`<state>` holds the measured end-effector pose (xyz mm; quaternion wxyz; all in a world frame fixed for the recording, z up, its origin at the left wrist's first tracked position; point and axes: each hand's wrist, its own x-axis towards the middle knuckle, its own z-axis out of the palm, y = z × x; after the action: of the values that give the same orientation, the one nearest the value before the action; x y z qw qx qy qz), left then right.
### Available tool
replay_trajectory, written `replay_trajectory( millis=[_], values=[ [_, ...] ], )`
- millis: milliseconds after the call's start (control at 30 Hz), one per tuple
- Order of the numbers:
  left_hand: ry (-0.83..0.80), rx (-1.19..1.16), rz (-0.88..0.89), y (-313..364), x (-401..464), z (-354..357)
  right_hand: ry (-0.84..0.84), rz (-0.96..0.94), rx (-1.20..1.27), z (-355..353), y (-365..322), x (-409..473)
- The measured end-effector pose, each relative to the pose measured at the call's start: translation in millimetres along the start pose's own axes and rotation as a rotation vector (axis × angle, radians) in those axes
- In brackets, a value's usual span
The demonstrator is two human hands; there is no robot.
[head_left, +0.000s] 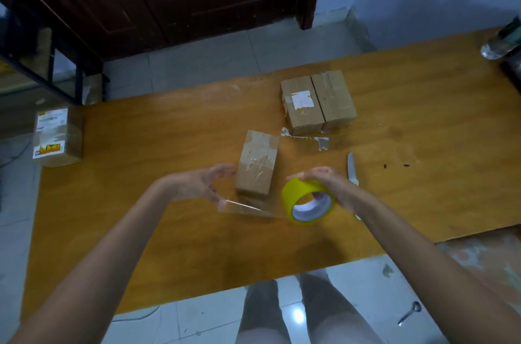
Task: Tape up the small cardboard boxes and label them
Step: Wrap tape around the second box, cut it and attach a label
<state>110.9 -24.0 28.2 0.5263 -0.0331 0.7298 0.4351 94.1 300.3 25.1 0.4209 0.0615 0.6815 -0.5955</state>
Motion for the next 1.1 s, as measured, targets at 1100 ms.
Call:
replay_trajectory(
  millis=[1100],
  values=[
    [0.514,-0.318,0.156,-22.2,-43.6,75.7,0.169,-0.553,-0.076,-3.6,-8.9,-41.2]
  ],
)
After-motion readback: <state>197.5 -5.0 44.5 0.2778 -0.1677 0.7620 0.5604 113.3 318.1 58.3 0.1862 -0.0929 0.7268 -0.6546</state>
